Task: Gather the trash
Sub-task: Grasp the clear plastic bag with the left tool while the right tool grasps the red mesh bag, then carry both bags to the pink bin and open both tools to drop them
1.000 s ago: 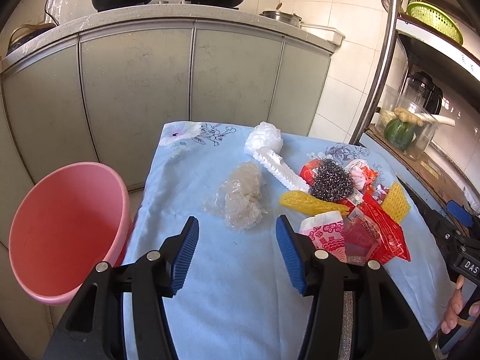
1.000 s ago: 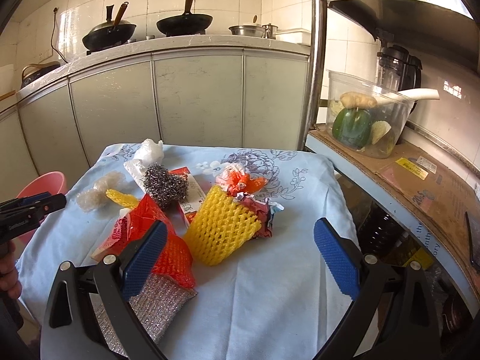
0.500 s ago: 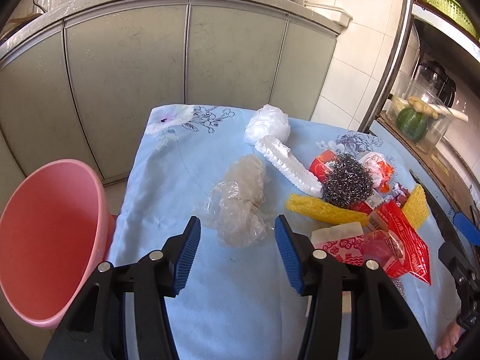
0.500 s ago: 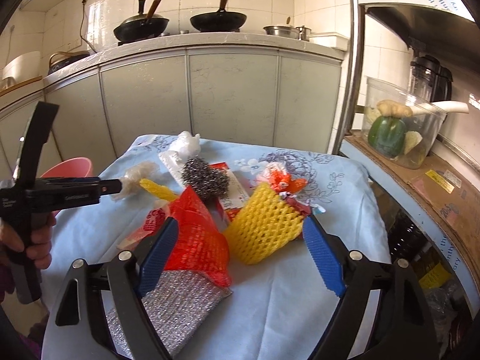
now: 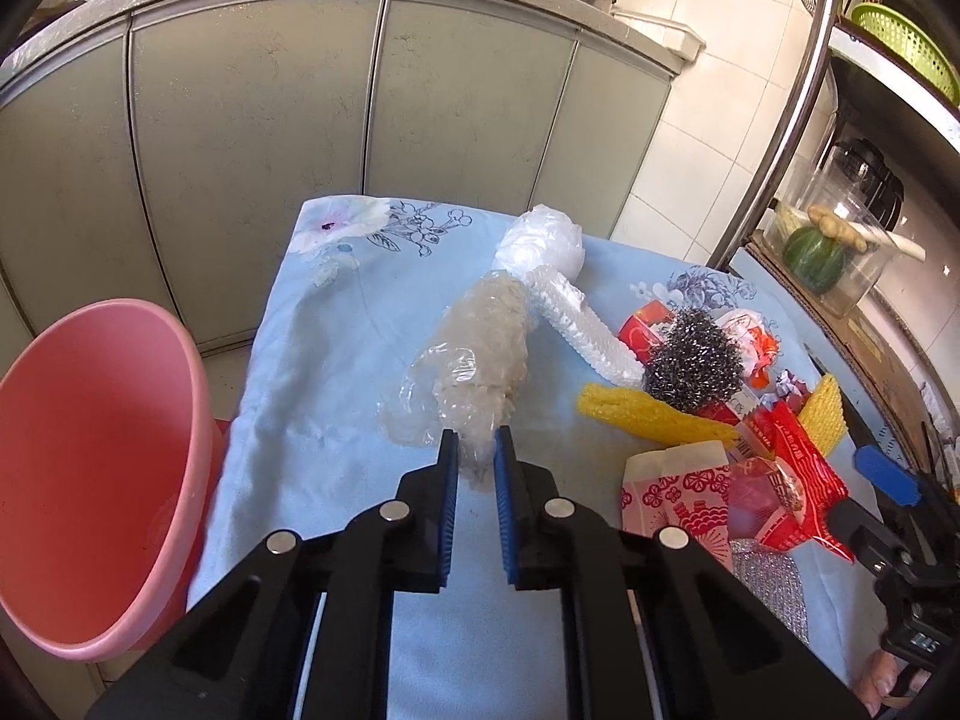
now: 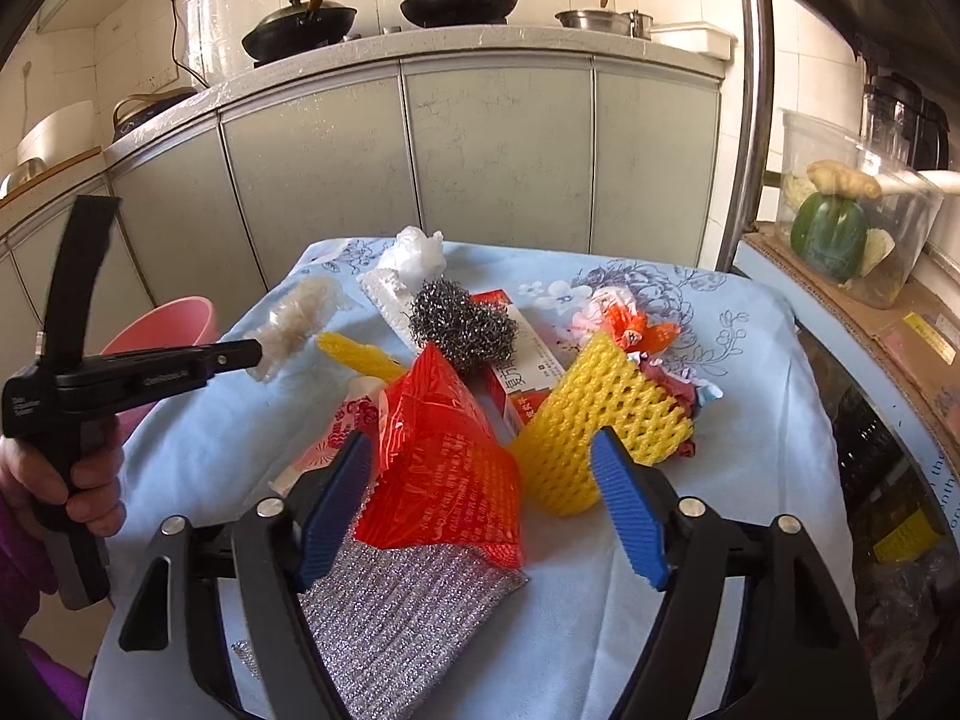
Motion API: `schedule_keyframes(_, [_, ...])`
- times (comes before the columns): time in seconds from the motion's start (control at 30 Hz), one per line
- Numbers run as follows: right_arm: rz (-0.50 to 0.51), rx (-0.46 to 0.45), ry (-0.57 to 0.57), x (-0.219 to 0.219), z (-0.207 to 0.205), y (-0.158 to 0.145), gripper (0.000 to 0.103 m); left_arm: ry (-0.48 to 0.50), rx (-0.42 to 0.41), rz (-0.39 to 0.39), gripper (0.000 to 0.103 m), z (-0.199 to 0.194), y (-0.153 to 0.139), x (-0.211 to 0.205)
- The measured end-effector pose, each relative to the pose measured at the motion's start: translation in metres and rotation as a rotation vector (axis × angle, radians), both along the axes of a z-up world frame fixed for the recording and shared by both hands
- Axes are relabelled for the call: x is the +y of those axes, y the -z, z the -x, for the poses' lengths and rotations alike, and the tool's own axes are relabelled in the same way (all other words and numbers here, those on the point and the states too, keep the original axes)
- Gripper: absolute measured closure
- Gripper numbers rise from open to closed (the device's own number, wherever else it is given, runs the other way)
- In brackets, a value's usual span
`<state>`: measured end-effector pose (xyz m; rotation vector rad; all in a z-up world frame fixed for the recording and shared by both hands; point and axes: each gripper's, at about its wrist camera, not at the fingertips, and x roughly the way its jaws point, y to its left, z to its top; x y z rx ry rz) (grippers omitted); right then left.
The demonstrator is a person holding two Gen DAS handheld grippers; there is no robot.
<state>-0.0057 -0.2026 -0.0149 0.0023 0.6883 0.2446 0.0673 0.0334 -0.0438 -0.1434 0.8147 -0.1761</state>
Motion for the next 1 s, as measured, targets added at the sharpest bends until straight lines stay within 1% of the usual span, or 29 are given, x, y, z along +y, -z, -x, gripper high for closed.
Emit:
schedule_keyframes(0.1, [-0.001, 0.032, -0.003, 0.004, -0.004, 0.005, 0.041, 0.006, -0.017, 0.016, 0.092, 0.01, -0.006, 0.005])
schedule_keyframes(0.17, [0.004, 0.053, -0.008, 0.007, -0.007, 0.009, 0.055, 0.01, -0.032, 0.024, 0.092, 0.018, -0.01, 0.008])
schedule_keyframes(0.23, [0.005, 0.07, -0.013, 0.01, -0.008, 0.011, 0.059, 0.01, -0.045, 0.033, 0.092, 0.024, -0.015, 0.012])
schedule_keyframes(0.37, [-0.009, 0.067, -0.02, 0.013, -0.006, 0.008, 0.065, 0.003, -0.07, 0.057, 0.092, 0.036, -0.023, 0.02])
schedule_keyframes(0.53, [-0.017, 0.027, -0.039, 0.019, 0.001, -0.007, 0.067, -0.006, -0.11, 0.06, 0.092, 0.05, -0.032, 0.028])
schedule_keyframes(0.67, [-0.018, -0.016, -0.077, 0.033, 0.003, -0.024, 0.067, -0.041, -0.141, 0.057, 0.092, 0.062, -0.041, 0.042])
schedule_keyframes(0.83, [-0.046, -0.049, -0.17, 0.065, -0.006, -0.045, 0.067, -0.125, -0.171, 0.051, 0.092, 0.077, -0.049, 0.074])
schedule_keyframes(1.0, [-0.097, -0.035, -0.301, 0.116, -0.02, -0.057, 0.067, -0.22, -0.176, 0.024, 0.092, 0.087, -0.05, 0.11])
